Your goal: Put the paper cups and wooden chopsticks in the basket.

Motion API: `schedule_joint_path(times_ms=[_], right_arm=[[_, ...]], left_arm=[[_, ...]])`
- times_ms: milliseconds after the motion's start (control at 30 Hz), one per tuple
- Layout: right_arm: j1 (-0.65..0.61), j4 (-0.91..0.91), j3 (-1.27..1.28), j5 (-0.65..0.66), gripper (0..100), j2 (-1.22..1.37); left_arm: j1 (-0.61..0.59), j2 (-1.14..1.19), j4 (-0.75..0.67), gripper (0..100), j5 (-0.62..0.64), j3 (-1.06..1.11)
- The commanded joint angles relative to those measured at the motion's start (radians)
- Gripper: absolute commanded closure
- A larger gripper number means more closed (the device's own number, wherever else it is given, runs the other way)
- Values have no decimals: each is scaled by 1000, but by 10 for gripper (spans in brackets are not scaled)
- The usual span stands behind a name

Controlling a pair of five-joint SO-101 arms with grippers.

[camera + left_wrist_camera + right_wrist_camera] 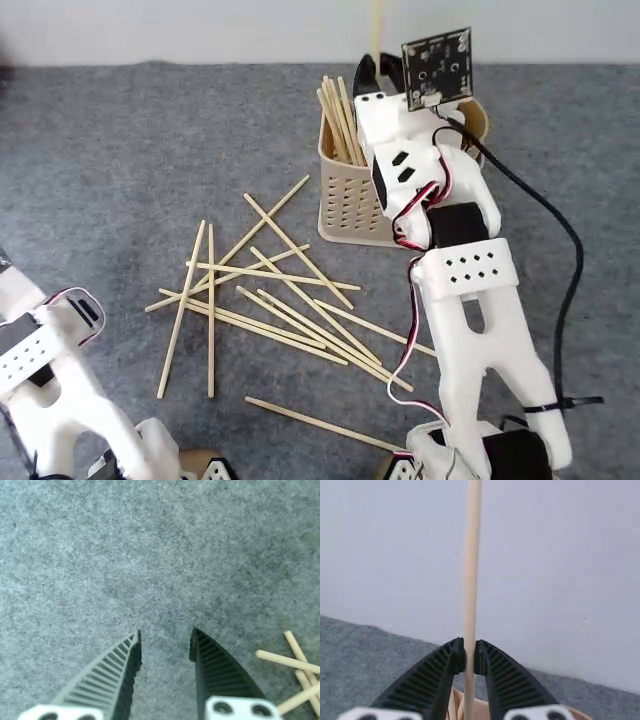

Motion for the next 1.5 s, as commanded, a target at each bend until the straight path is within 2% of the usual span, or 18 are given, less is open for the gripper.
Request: schedule_joint_path(times_ms=[0,100,267,500,800,967,1167,1367,1467], right_arm=[[-7,-13,-5,6,834,-19],[-8,-13,-5,6,785,-19],[-10,44,-17,5,810,-25],[-101,320,-28,9,860,-142],[-263,705,-23,11,861,-156],[-335,794,-23,46,861,-35],[-371,797,-52,77,852,199],[-371,805,-150,77,692,423],[-387,834,-218,75,685,524]], left_arm=[[9,-6,-17,841,-18,-7],[9,-6,-17,841,-18,-7],[9,-6,-17,841,-18,-7],[9,-6,-17,841,-18,-7],[9,-6,-17,841,-18,-7],[9,-6,-17,841,-18,-7],[8,-6,-17,841,-18,-5],[8,-6,-17,841,-18,-5],[8,-6,-17,841,-18,-5]])
